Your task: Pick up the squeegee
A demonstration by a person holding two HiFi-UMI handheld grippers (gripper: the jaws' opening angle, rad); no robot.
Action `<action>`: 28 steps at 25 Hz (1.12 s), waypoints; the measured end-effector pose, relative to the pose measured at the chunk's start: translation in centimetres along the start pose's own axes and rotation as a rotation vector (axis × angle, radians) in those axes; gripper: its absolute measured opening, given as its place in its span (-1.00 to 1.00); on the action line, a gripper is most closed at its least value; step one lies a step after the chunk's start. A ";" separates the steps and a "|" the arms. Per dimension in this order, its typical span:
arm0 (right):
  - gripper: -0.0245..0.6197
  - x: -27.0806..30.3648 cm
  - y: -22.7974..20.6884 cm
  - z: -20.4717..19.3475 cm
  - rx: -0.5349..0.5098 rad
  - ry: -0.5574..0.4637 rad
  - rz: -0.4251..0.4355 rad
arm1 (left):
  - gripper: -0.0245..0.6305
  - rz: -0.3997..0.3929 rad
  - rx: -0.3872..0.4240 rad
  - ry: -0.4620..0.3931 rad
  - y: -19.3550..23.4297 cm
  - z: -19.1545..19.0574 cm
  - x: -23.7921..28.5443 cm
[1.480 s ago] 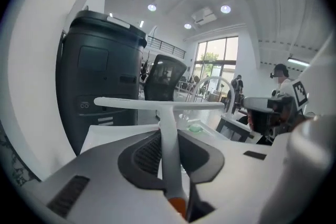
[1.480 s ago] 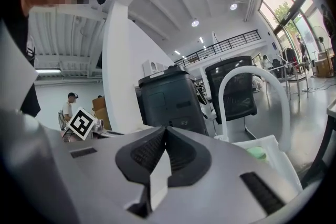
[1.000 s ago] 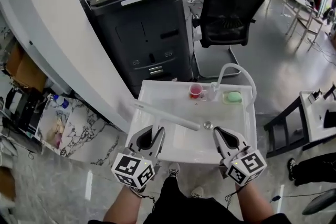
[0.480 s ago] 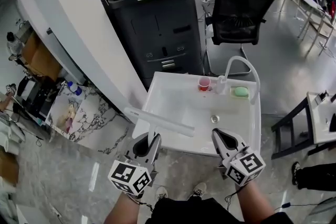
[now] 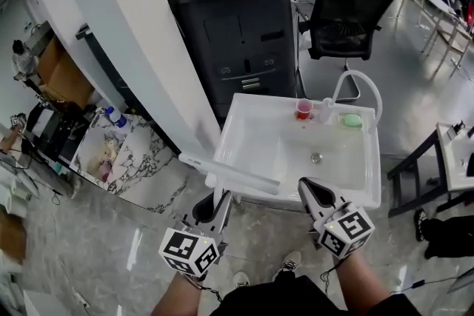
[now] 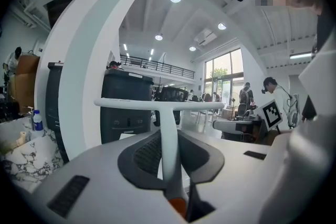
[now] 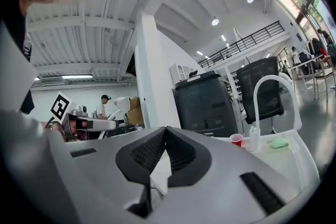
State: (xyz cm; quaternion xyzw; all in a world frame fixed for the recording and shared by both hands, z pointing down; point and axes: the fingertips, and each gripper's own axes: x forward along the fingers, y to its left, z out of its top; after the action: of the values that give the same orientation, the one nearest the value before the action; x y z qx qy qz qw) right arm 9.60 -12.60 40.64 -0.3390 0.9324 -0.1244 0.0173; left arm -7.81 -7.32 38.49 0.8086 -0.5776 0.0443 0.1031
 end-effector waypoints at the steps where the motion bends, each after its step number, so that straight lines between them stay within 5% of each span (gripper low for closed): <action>1: -0.87 -0.1 0.8 -0.1 -0.006 0.002 -0.012 | -0.69 -0.012 -0.011 -0.001 0.3 -0.2 -0.5; 17: -0.87 -5.7 12.5 -2.6 -0.058 -0.017 -0.279 | -0.69 -0.286 -0.049 -0.003 1.8 -3.1 -8.2; 28: -0.87 -8.4 15.5 -3.1 -0.076 -0.023 -0.336 | -0.69 -0.336 -0.042 -0.017 0.9 -3.3 -10.3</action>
State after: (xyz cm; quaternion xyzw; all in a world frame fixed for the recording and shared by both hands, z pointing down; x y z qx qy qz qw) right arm 5.93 4.89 39.39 -0.4920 0.8663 -0.0861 -0.0061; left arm -11.86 2.70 39.84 0.8918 -0.4358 0.0075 0.1212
